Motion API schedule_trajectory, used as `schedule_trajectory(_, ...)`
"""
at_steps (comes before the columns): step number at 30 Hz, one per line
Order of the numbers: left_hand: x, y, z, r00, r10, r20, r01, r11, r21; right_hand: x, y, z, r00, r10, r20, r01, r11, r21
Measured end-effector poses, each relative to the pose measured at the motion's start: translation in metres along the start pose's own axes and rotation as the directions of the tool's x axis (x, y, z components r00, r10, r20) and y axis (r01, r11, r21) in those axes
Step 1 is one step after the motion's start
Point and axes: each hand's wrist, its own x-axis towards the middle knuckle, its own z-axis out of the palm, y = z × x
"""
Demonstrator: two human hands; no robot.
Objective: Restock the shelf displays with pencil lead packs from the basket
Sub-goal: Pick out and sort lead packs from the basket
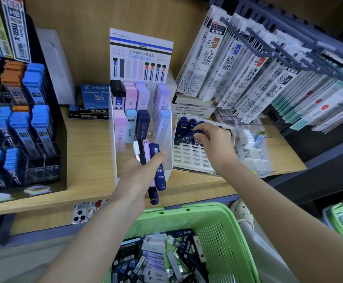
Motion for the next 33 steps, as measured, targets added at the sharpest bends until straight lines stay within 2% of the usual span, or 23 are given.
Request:
schedule_trajectory(8,-0.001,0.001,-0.001,1.0,-0.01,-0.006,0.01,1.0,0.001,0.009,-0.001,-0.006,0.985,-0.113,0.128,0.14,0.964,-0.226)
schedule_trajectory(11,-0.001,0.002,0.0,1.0,-0.019,-0.006,0.019,1.0,0.007,0.016,-0.005,-0.004,0.961,-0.207,0.183,0.262,0.893,-0.365)
schedule_trajectory(14,0.0,0.002,0.0,1.0,-0.026,-0.011,0.026,1.0,0.006,0.022,-0.011,-0.004,0.943,-0.238,0.234,0.321,0.837,-0.442)
schedule_trajectory(22,0.001,0.001,-0.001,1.0,-0.024,-0.003,0.024,1.0,0.005,0.028,-0.037,-0.009,0.878,-0.218,0.425,0.456,0.65,-0.608)
schedule_trajectory(25,0.001,0.002,-0.002,1.0,-0.026,-0.004,0.026,1.0,-0.002,0.029,-0.03,-0.003,0.866,-0.194,0.46,0.451,0.7,-0.553)
schedule_trajectory(28,0.002,0.003,-0.003,1.0,-0.021,-0.01,0.021,1.0,-0.015,0.026,-0.018,-0.001,0.939,-0.15,0.31,0.258,0.902,-0.345)
schedule_trajectory(29,0.002,0.003,-0.003,1.0,-0.021,-0.01,0.021,1.0,-0.018,0.023,-0.013,0.0,0.958,-0.145,0.248,0.211,0.941,-0.265)
schedule_trajectory(31,0.002,0.003,-0.003,1.0,-0.022,-0.009,0.022,1.0,-0.02,0.017,-0.003,0.002,0.971,-0.196,0.137,0.22,0.958,-0.183)
schedule_trajectory(33,0.002,0.002,-0.004,1.0,-0.022,-0.01,0.022,1.0,-0.022,0.014,0.004,0.004,0.966,-0.249,0.069,0.257,0.951,-0.171)
